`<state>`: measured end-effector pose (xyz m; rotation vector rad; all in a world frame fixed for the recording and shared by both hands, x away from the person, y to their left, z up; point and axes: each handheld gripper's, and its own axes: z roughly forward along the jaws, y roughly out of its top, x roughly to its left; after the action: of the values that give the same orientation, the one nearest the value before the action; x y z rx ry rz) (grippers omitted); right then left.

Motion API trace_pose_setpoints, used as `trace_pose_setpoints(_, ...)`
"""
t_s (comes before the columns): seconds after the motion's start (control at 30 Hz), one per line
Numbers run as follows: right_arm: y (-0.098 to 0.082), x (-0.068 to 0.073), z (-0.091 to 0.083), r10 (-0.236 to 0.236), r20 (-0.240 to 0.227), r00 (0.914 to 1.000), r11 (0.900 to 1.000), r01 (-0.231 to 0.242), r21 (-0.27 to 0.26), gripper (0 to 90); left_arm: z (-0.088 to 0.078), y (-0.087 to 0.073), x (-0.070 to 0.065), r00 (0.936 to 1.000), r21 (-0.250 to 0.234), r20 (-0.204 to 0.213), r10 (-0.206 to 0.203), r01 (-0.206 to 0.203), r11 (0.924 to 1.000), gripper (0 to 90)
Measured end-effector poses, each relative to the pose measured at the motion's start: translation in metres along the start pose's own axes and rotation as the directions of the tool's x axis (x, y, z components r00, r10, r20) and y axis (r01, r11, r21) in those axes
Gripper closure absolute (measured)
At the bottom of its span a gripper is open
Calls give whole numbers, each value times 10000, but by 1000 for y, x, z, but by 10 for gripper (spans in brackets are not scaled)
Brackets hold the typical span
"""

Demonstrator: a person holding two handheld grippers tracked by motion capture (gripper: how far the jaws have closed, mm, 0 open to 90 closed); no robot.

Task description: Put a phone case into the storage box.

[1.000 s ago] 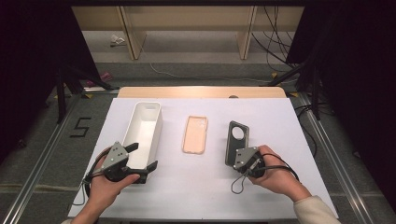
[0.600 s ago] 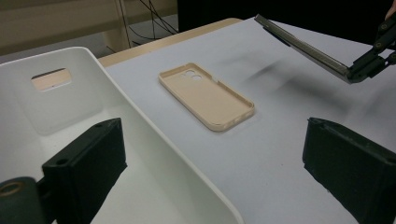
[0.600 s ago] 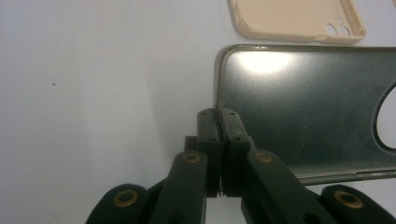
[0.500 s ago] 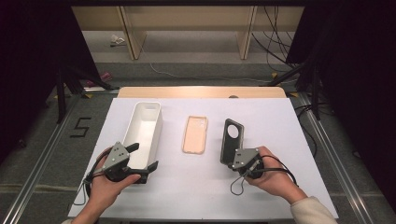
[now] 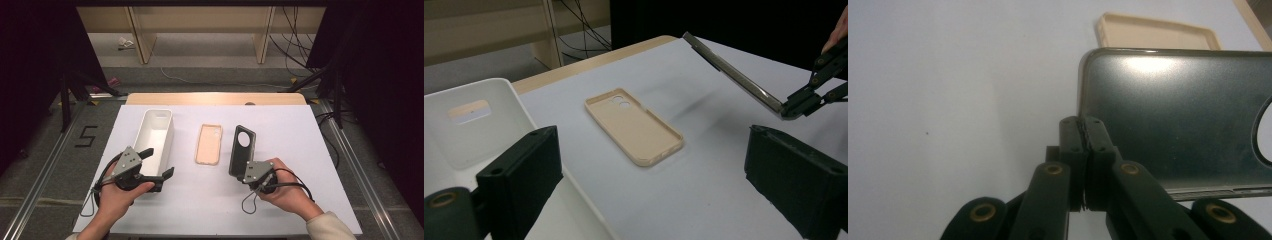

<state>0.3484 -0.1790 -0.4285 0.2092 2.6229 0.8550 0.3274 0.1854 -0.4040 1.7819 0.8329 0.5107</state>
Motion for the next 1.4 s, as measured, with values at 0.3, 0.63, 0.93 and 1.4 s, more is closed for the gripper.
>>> trace_pose_setpoints(0.3, 8, 5, 2, -330, 30, 9995, 9995, 330, 15, 895, 32, 33, -16, 9982, 759, 559, 224, -266, 9968, 110)
trace_pose_setpoints(0.63, 14, 11, 3, -512, 15, 9987, 9987, 512, -26, 895, 79, 71, -22, 9981, 1479, 611, 39, -129, 9889, 169)
trace_pose_setpoints(0.93, 16, 12, 2, -621, 52, 9981, 9981, 621, -59, 895, 118, 90, -24, 9966, 1931, 807, -184, 25, 9812, 259)
trace_pose_setpoints(1.4, 18, 14, 3, -774, 114, 9969, 9970, 775, -76, 895, 178, 107, -32, 9896, 3102, 1116, -905, 518, 9493, 432)
